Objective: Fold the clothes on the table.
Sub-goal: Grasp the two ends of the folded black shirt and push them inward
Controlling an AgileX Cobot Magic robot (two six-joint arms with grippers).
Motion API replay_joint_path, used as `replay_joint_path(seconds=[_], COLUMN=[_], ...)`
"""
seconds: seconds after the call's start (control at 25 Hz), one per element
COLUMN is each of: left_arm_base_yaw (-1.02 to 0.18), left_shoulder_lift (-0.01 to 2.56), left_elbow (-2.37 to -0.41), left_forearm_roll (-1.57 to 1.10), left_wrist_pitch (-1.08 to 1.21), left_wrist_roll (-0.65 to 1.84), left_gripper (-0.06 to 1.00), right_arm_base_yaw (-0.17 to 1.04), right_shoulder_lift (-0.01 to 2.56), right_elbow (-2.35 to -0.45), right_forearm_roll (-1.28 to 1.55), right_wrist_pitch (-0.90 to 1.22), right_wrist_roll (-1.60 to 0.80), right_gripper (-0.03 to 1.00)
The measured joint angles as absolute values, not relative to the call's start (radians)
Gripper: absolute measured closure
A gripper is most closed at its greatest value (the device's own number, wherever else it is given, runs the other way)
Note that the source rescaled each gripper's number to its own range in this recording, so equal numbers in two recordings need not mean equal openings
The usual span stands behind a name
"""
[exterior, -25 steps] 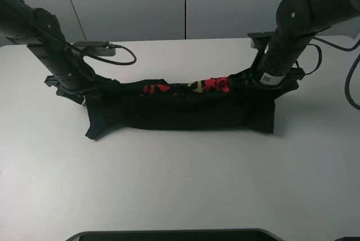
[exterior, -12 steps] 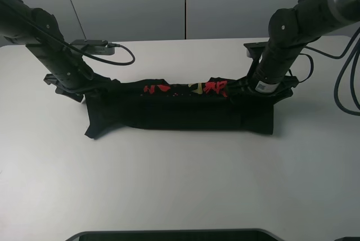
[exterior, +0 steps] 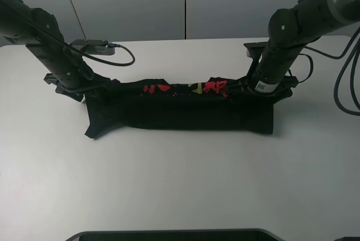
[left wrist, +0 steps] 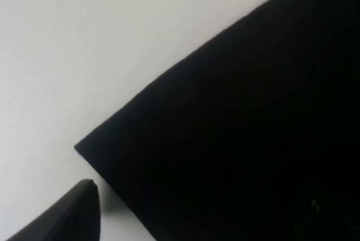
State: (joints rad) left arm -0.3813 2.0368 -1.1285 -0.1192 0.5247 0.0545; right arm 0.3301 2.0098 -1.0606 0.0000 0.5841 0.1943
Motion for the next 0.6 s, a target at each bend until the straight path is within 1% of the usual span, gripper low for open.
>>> replay_joint_path(seconds=[0.6], left_arm_base_yaw=[-0.381], left_shoulder_lift=[2.075], left_elbow=[-1.150], left_forearm_roll=[-0.125], left_wrist_pitch=[0.553], left_wrist_roll=[0.082], left_gripper=[0.04], right_arm_base_yaw=[0.330], right_shoulder_lift=[2.015], right_elbow=[-1.061], right_forearm_roll=[0.014], right_wrist_pitch=[0.566], right_wrist_roll=[0.187], right_gripper=[-0.03])
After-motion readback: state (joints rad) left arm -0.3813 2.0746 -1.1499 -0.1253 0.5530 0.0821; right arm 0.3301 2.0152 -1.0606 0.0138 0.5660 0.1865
